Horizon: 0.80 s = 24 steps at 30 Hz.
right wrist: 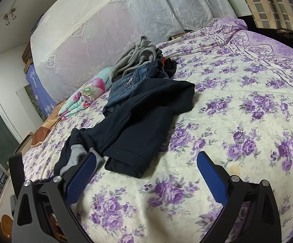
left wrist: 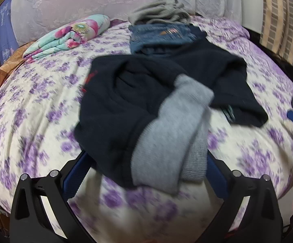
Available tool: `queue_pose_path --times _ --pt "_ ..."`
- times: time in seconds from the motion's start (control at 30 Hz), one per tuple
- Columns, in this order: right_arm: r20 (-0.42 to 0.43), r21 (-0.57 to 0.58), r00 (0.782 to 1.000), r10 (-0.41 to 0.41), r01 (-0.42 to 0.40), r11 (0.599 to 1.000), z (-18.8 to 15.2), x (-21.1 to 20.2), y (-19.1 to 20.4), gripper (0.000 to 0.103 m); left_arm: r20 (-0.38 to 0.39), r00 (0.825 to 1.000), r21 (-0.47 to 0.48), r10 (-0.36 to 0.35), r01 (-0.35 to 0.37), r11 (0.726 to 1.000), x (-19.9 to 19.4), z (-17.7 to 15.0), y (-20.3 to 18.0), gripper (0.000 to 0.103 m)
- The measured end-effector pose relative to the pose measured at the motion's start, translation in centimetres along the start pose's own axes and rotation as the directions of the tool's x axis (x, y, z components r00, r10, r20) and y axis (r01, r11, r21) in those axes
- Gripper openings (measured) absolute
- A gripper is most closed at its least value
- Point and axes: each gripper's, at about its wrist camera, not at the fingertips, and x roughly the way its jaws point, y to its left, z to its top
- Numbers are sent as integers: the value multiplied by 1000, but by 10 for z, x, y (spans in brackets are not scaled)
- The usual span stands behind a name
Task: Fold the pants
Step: 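Grasp the grey cuff of the navy sweatpants with the left tool and lift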
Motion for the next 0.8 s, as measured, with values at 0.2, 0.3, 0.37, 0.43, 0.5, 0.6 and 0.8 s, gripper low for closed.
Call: queue_pose_path --times 0.2,0.3,0.37,0.43,0.5,0.6,0.8 --pt "-26 21 1000 -13 13 1000 3 9 -9 100 6 1000 -208 25 -24 978 0 16 77 99" --pt "-43 38 999 -8 10 999 5 15 -10 100 9 999 -278 31 -27 960 -6 18 109 99" --pt "-49 33 999 -9 10 999 6 18 -9 100 41 989 -293 142 -124 948 -18 23 130 99" --pt "-53 21 999 -10 11 1000 6 21 -7 100 76 935 -326 347 -305 895 -30 31 157 99" --pt "-58 14 998 -9 10 1000 6 23 -6 100 32 871 -352 490 -449 821 -32 35 181 98" --pt "-58 13 998 -6 6 1000 7 27 -5 100 46 914 -371 402 -358 857 -46 28 195 98" --pt "-89 3 996 2 -2 1000 8 40 0 100 103 955 -343 279 -229 911 -65 14 156 98"
